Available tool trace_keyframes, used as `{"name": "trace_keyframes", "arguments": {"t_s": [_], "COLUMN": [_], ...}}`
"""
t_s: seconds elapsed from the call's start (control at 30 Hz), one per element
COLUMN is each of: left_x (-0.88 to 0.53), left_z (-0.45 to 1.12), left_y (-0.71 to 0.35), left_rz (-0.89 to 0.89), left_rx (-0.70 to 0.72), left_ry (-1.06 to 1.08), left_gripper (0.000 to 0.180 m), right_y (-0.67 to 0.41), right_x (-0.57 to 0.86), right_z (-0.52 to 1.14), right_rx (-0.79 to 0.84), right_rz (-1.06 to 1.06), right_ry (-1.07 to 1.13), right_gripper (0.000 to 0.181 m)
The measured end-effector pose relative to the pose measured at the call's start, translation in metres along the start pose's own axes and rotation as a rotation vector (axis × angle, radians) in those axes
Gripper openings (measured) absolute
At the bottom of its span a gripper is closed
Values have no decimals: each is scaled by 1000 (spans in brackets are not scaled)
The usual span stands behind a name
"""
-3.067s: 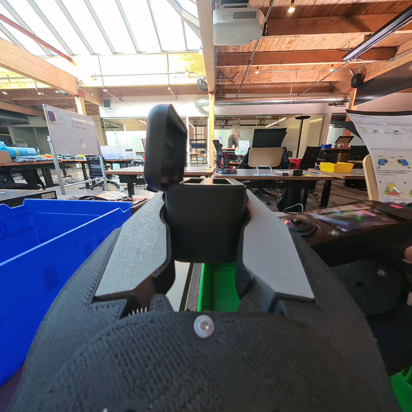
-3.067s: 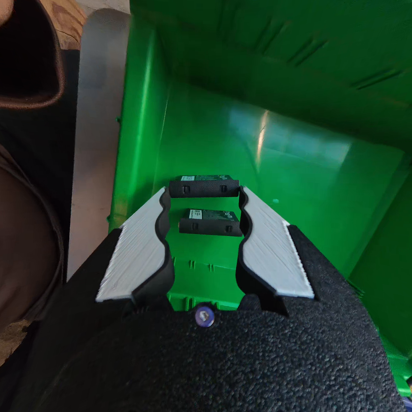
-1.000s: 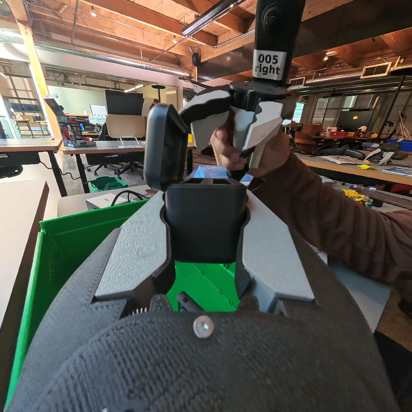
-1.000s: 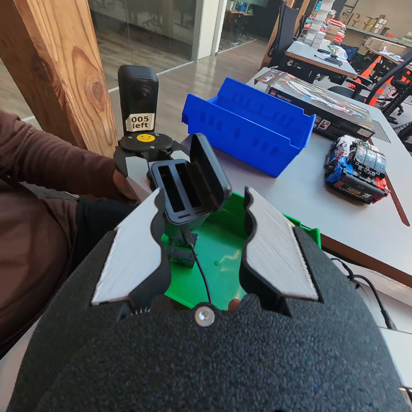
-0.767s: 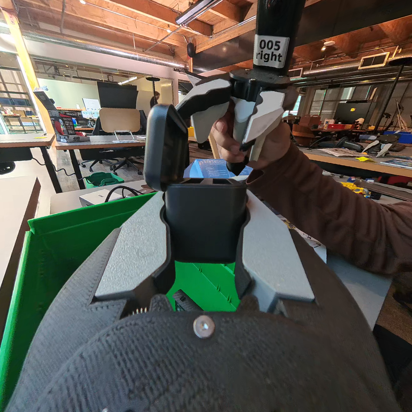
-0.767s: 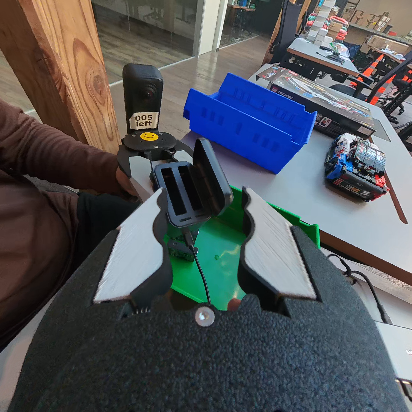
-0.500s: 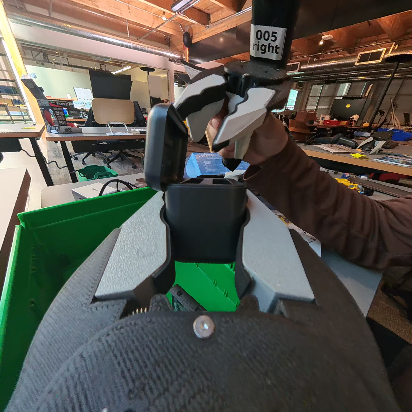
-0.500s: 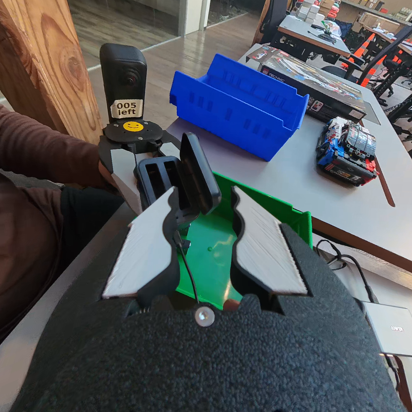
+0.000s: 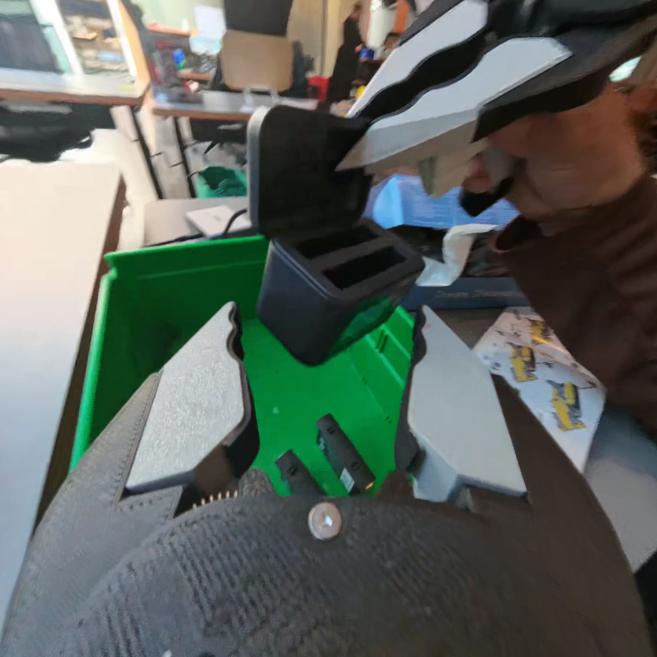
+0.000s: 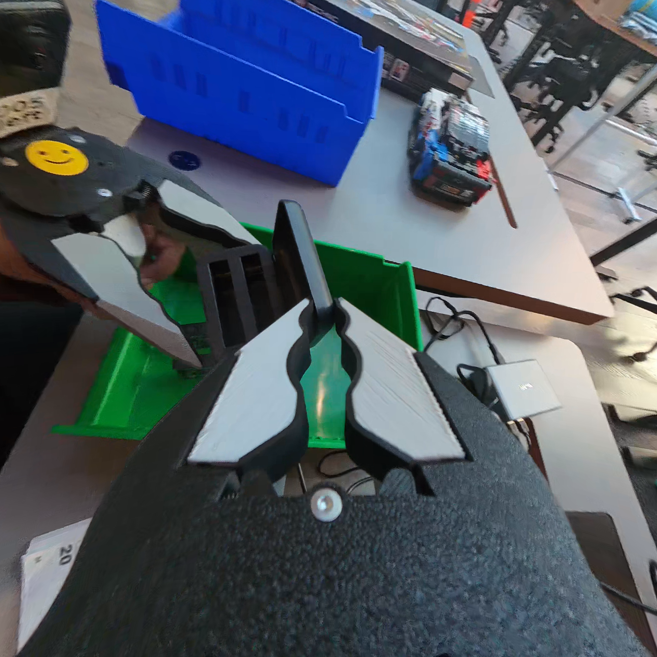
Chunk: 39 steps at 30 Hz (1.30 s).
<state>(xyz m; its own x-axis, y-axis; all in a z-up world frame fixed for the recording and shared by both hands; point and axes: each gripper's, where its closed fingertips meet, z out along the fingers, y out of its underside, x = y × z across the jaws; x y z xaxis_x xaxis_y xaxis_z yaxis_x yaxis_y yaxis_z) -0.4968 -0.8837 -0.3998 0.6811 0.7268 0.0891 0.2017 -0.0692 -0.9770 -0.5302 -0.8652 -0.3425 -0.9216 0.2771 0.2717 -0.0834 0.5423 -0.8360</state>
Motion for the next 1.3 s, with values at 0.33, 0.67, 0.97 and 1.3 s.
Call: {"name": "trace_keyframes", "arguments": {"t_s": [0.33,0.67,0.97,1.3], "left_x": [-56,-62,-60,-56], "left_z": [20,52,57,63], "left_y": [29,13,4,-4], "left_rz": [221,164,182,170], "left_rx": [-307,-297,-260,-258], "left_ry": [-524,-550,-569,-554], "left_gripper": [112,120,120,122], "right_y": [-8,-27,-29,-33], "right_x": [41,38,36,35], "right_z": [-8,-15,-16,-19], "right_rx": [-6,81,97,117], "right_rz": [-3,-58,-44,-52], "right_ry": [339,406,394,396], "right_gripper": [7,8,8,8]}}
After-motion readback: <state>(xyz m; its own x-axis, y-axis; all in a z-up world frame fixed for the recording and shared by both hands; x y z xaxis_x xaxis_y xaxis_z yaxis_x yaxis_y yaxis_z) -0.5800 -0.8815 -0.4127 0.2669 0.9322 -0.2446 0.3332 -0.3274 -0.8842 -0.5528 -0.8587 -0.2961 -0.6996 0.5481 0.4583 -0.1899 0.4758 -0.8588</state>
